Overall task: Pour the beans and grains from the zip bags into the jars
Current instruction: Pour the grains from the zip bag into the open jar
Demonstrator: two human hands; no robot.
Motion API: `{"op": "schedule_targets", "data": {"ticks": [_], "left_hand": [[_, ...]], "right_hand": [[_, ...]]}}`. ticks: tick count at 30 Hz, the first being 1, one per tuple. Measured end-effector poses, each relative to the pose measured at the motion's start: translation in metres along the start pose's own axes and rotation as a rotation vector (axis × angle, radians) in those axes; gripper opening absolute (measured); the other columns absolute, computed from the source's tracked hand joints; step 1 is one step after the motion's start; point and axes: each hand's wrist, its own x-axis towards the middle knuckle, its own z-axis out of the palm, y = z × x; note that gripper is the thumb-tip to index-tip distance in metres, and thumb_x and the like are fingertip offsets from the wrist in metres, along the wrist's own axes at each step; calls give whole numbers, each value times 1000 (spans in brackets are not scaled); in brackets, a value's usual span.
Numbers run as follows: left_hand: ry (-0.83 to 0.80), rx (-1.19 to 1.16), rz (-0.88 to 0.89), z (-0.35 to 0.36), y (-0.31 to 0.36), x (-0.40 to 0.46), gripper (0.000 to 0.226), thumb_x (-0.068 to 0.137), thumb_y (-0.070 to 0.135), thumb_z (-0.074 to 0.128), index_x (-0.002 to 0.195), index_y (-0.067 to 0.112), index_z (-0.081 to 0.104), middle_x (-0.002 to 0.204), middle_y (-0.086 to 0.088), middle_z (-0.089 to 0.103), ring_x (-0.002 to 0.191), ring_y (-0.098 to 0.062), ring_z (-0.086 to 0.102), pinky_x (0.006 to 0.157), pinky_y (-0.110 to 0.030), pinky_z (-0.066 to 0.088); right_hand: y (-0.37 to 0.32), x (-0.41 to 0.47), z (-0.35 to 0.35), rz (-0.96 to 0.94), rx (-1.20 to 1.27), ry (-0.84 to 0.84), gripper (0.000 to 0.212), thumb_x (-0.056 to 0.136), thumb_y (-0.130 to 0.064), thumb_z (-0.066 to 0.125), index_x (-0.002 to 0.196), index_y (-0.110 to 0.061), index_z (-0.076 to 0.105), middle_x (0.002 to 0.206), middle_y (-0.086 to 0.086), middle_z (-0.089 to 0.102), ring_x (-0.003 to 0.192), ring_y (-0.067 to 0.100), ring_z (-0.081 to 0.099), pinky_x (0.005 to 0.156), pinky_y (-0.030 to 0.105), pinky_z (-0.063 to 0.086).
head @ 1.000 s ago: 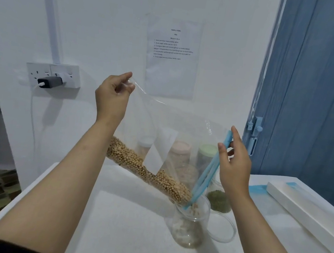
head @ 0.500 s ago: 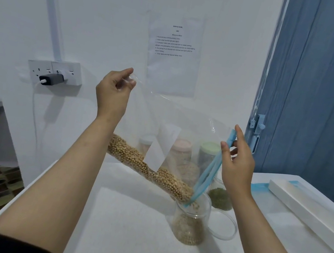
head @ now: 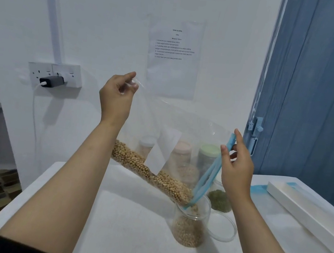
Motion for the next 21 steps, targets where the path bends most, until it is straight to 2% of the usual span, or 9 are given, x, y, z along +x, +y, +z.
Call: {"op": "schedule_targets", "data": {"ticks": [5, 12, 16, 21], "left_hand": [[-5, -13, -2, 1, 0, -1, 29, 92, 8, 67, 119, 17, 70, 96, 5, 64, 86, 2, 58, 85, -10, 46], [-8, -15, 12, 3, 3, 0, 28, 93, 7, 66, 119, 14, 70, 92, 12, 61, 84, 11, 58, 84, -9, 45], [-9, -23, 11, 2, 3, -1, 28, 92, 8, 67, 119, 14, 70, 94, 10, 62, 84, 10, 58, 85, -10, 45], [-6, -21, 17, 2, 5, -1, 28, 92, 8, 66, 119, 14, 70, 93, 11, 62, 83, 10, 58, 84, -9, 45]], "right_hand": [[-1, -1, -1, 11, -18, 3, 52, 102, -26, 55, 151, -29, 40, 116, -2, 57, 82, 5, 52, 74, 21, 47], [1, -1, -3, 16, -30, 3, 52, 102, -27, 56, 151, -30, 39, 119, 2, 59, 87, 13, 52, 79, 32, 52], [1, -2, -3, 4, -35, 8, 52, 102, -26, 56, 151, -29, 40, 117, 2, 58, 82, 9, 48, 76, 24, 44], [-1, -1, -4, 10, -40, 10, 51, 102, -27, 55, 150, -29, 40, 114, -1, 57, 81, 7, 49, 71, 15, 42]]}}
